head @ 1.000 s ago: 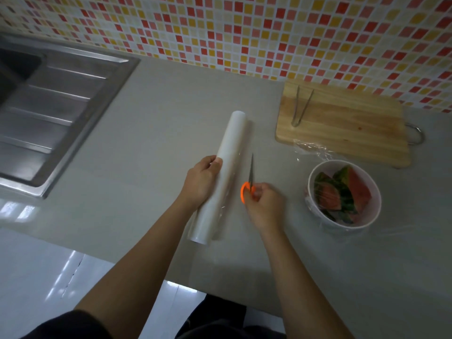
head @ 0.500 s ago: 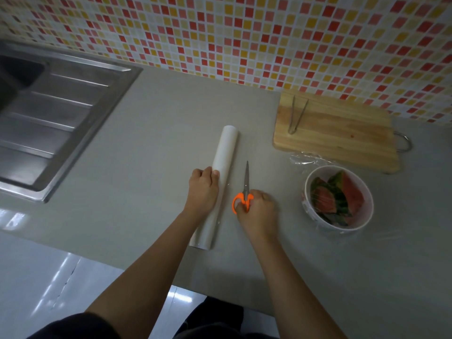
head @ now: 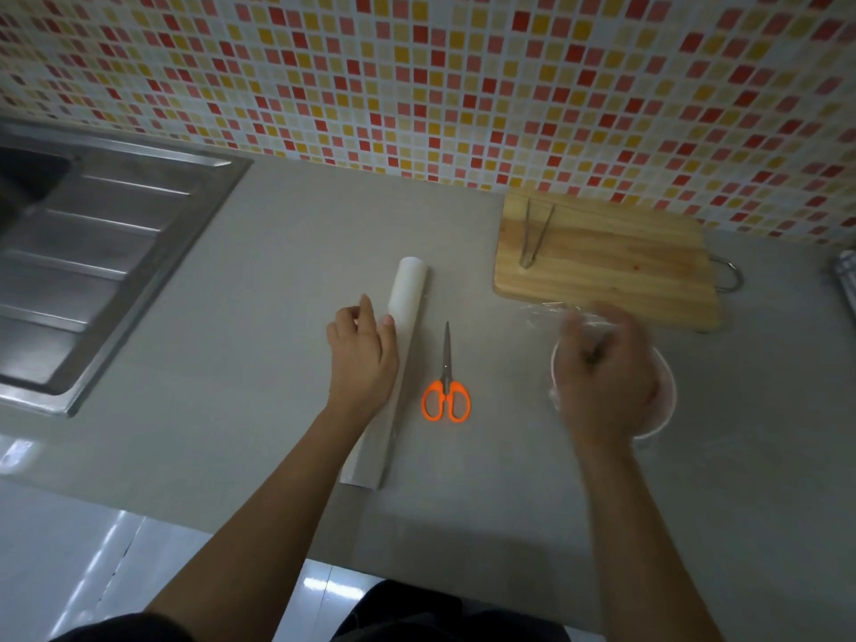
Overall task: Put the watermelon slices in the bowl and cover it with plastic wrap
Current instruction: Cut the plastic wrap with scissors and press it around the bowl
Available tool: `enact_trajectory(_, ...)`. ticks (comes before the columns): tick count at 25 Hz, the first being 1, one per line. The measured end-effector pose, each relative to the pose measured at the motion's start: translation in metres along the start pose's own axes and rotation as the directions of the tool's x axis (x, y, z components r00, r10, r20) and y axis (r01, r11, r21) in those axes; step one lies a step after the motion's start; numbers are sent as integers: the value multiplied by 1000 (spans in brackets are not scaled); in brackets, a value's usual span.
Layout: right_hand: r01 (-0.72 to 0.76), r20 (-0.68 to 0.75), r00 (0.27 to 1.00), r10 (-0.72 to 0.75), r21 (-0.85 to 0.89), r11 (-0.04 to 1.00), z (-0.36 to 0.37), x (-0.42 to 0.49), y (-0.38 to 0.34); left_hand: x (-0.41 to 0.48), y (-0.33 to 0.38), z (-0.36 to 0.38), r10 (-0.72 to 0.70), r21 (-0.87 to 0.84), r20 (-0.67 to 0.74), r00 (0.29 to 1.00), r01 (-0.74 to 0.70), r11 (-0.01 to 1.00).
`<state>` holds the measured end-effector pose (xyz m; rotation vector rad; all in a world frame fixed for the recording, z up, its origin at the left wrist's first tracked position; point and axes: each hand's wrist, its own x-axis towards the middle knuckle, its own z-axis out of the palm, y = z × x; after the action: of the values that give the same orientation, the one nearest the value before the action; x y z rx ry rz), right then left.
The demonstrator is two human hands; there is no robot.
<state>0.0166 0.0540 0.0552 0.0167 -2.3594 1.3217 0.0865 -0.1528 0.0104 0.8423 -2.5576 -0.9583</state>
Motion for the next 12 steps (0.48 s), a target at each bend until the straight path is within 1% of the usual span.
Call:
enact_trajectory(1, -43, -70, 997, 42, -11, 999, -20, 21, 14, -3, 9, 0, 84, -36, -74, 994, -86, 996)
enact_trajectory(2, -112, -90, 990, 109, -27, 993, -38, 41, 32, -7, 21, 6, 140, -110, -102, 985, -151, 982)
enact_trajectory(3, -202, -44, 979, 200, -42, 979, -52, 58, 51, -15, 34, 18, 150, -213, -64, 987, -160, 964)
enact_trajectory(4, -290, 62, 954, 294, -65, 955, -59, 71, 72, -27, 47, 35, 106, -315, 55, 993, -84, 945)
enact_trajectory(5, -354, 213, 905, 367, -100, 930, -58, 78, 85, -38, 57, 54, 23, -386, 238, 971, 72, 920)
enact_trajectory(6, -384, 374, 836, 403, -128, 915, -56, 82, 95, -52, 71, 74, -79, -422, 427, 901, 276, 863)
enact_trajectory(7, -412, 493, 768, 409, -109, 905, -54, 84, 102, -64, 83, 93, -172, -427, 561, 810, 462, 778)
enact_trajectory(8, -456, 565, 715, 412, -70, 887, -51, 83, 106, -72, 92, 107, -237, -432, 624, 745, 581, 690)
enact_trajectory(9, -487, 601, 683, 416, -51, 872, -51, 79, 111, -75, 98, 117, -282, -453, 638, 717, 645, 616)
enact_trajectory(10, -556, 610, 648, 456, -30, 831, -54, 75, 116, -73, 102, 121, -313, -479, 634, 707, 676, 559)
enact_trajectory(12, -639, 605, 595, 529, -44, 768, -64, 66, 135, -58, 106, 125, -320, -521, 632, 705, 693, 499)
